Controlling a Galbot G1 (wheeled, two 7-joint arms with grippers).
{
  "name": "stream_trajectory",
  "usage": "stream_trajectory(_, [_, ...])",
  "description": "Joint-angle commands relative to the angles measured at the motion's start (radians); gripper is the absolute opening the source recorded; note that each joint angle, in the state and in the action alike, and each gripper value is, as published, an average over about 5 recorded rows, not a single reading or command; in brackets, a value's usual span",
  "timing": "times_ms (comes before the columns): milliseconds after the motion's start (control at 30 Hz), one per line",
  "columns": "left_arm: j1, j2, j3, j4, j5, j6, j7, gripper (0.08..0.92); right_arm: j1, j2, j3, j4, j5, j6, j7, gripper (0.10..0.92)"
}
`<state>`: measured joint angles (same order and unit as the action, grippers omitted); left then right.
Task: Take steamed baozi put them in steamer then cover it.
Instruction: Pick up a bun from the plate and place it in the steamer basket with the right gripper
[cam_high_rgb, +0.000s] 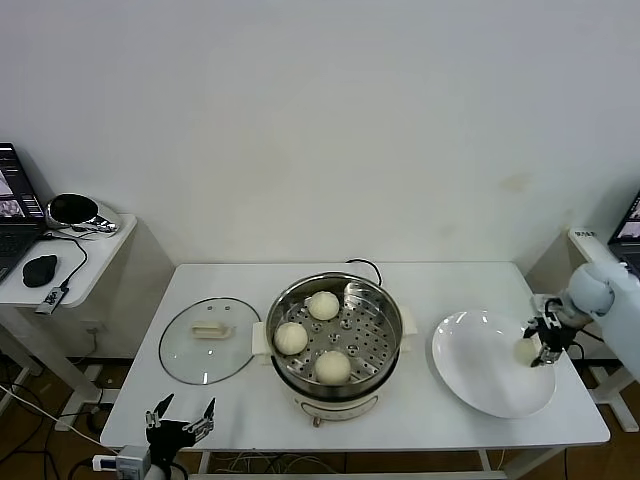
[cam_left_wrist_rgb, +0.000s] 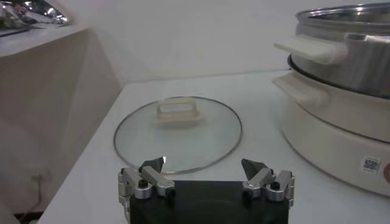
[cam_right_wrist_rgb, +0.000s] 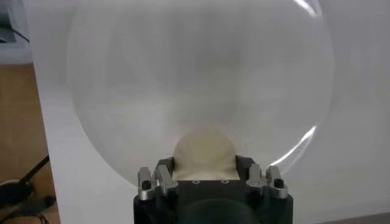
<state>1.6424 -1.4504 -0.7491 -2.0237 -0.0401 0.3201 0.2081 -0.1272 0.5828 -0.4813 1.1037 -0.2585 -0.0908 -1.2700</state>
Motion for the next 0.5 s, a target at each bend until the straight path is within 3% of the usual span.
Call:
stream_trajectory(33, [-0.007,-0.001,-0.004,-0.002,0.02,0.002,-0.009,0.823,0.289,-0.027,-0.256,0.137,0.267,-0.086,-0.033,0.628])
stream_trajectory(167, [-0.007,-0.003,-0.01,-0.004,0.03,0.002,-0.018,0.823,0.412,0.009,-0.391,0.169,0.409,-0.134,-0.042,0.628])
stream_trajectory(500, [-0.01,0.003,-0.019,-0.02,0.018,0.003,-0.021,0.823,0.67,0.21,-0.633,0.168,0.573,-0.206,-0.042,0.628])
